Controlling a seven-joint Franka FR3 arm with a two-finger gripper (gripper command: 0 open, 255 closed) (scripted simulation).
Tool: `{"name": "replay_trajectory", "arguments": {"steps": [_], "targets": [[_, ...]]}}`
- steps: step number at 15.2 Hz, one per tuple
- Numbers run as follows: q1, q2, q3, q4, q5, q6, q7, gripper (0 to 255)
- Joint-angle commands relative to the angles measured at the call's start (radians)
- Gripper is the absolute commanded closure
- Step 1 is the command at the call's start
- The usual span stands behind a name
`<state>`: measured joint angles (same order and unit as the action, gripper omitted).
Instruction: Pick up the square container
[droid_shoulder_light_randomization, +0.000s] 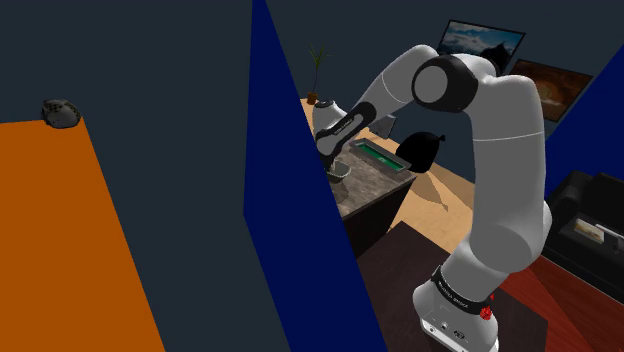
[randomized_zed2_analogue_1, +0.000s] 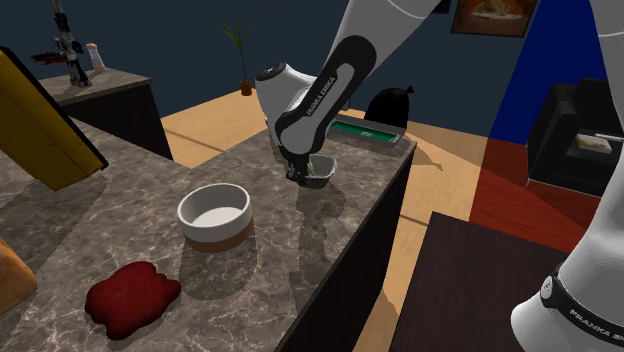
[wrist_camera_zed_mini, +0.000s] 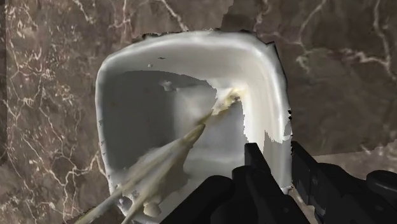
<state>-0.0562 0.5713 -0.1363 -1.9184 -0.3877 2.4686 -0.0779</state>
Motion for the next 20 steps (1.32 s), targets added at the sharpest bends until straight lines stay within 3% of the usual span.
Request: {"name": "replay_trajectory", "arguments": {"steps": [1, 6, 20], "targets": [[0.000, 0.001, 0.000, 0.000, 0.000, 0.000, 0.000, 255], [0.000, -0.001, -0.001, -0.002, -0.001, 0.001, 0.000, 255], [-0.002, -0.139, 0.010, -0.005, 0.023, -0.129, -0.052, 255]]}}
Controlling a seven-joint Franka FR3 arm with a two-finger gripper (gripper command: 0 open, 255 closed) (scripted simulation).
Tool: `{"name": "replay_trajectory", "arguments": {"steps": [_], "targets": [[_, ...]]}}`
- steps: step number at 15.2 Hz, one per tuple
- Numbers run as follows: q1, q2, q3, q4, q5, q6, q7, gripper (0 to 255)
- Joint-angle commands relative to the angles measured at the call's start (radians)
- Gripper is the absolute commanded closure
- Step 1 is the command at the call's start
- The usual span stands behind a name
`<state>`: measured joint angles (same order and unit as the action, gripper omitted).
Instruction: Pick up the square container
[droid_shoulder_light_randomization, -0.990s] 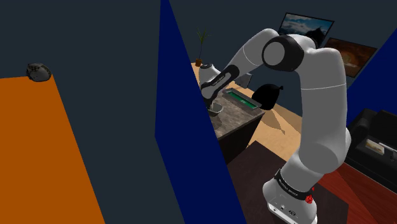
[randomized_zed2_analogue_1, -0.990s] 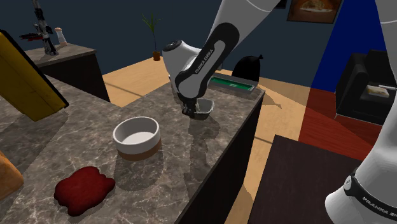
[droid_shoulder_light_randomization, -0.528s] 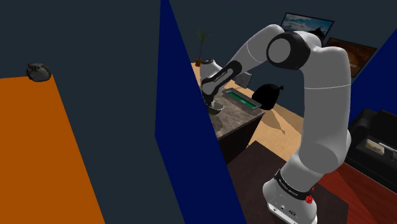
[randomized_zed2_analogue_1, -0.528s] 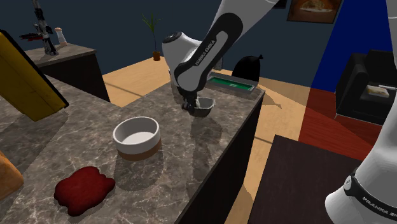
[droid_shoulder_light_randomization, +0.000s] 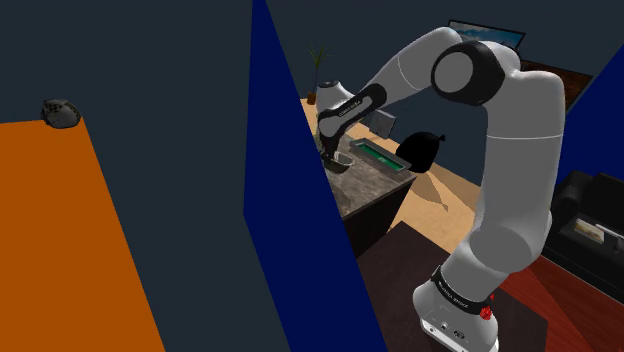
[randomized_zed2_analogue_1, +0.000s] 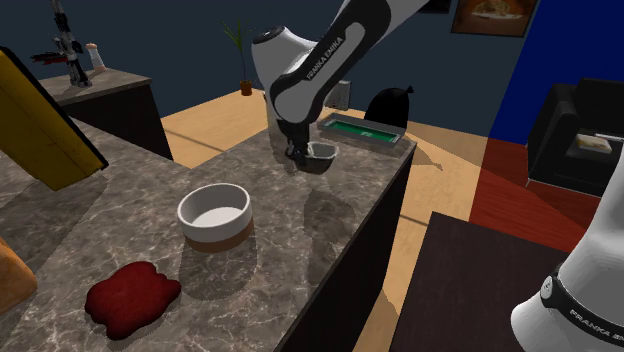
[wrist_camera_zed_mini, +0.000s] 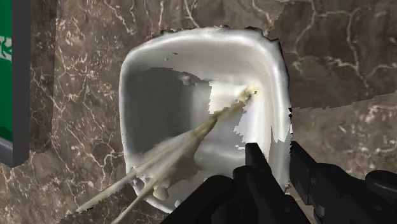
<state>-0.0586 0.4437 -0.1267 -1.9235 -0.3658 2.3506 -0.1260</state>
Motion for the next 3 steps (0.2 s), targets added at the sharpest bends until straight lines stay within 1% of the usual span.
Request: {"name": "replay_trajectory", "arguments": {"steps": [1, 3], "targets": [[0.000, -0.020, 0.001, 0.002, 0.003, -0.021, -0.007, 255], [0.000, -0.021, 0.001, 0.002, 0.004, -0.022, -0.008, 255]]}}
